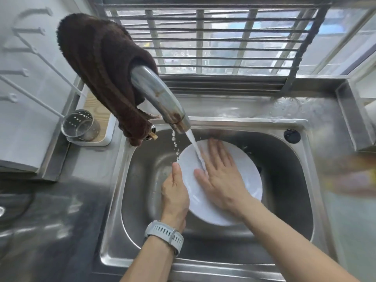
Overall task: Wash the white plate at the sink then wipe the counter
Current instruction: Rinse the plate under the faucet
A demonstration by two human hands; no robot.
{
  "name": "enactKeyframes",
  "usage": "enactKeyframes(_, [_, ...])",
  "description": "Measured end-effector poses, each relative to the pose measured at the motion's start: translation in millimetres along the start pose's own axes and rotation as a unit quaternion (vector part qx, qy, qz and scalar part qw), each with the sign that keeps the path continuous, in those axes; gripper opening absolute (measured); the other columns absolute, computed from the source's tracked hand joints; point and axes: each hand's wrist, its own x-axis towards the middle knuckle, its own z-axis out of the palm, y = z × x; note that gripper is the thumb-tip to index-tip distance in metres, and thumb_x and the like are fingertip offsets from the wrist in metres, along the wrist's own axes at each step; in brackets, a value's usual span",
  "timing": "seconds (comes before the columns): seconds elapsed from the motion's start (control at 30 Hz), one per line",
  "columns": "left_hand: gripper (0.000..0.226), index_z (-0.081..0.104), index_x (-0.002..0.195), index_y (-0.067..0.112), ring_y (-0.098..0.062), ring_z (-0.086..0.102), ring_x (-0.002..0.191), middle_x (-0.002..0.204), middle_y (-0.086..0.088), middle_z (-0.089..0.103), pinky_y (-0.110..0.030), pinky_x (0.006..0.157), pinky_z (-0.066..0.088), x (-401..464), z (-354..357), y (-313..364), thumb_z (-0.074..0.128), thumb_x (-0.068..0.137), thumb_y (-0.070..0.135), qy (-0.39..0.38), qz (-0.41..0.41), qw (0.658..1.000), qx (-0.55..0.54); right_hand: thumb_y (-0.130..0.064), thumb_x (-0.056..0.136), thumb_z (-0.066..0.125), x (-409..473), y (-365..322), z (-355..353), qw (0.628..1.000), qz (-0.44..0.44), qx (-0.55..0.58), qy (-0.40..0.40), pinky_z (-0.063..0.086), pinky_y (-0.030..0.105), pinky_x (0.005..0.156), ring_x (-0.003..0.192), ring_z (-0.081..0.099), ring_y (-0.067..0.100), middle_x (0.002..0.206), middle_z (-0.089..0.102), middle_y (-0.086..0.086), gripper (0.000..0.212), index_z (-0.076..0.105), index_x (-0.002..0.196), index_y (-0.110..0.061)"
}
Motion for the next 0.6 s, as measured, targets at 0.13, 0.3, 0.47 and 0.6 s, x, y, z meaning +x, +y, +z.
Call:
enactKeyframes(0.13, [0.044,0.068,0.128,0.024,-0.006,0.063,0.117,0.128,0.009,0.07,-0.029,0.103,0.048,1,0,-2,0.046,0.103,0.052,0.014,0.001,1.0,-0.015,-0.051,0.106,0.014,-6,-14,10,0.995,-0.1,0.01,-0.002,-0.008,0.038,0.124,0.154,-0.016,0.015,0.167,-0.016,-0.006,0.057,-0.008,0.158,-0.04])
enactKeyframes(0.3, [0.012,0.077,0.093,0.023,-0.019,0.077,0.09,0.091,0.006,0.081,-0.032,0.071,0.063,10,-10,-7,0.075,0.091,0.035,0.041,0.001,0.998,-0.057,-0.047,0.104,0.034,-24,24,-23,0.985,0.106,-0.042,0.129,0.007,0.047,0.125,0.155,0.007,0.03,0.169,0.006,0.003,0.062,0.012,0.16,-0.033])
enactKeyframes(0.47, [0.052,0.077,0.095,0.01,-0.026,0.078,0.077,0.088,-0.007,0.081,-0.039,0.064,0.062,13,8,-7,0.095,0.056,0.039,0.019,-0.102,0.98,-0.168,-0.024,0.098,0.061,-66,24,-35,0.891,0.165,0.338,0.253,0.038,0.004,0.095,0.12,0.05,-0.011,0.135,0.047,-0.037,0.065,0.027,0.152,-0.04])
enactKeyframes(0.6, [0.033,0.078,0.08,0.015,-0.018,0.074,0.069,0.078,0.0,0.08,-0.033,0.059,0.061,13,24,2,0.094,0.063,0.038,0.023,-0.033,0.993,-0.112,-0.012,0.099,0.06,-69,36,-31,0.788,0.22,0.505,0.273,0.053,0.013,0.075,0.097,0.067,0.004,0.113,0.067,-0.012,0.035,0.054,0.118,-0.04])
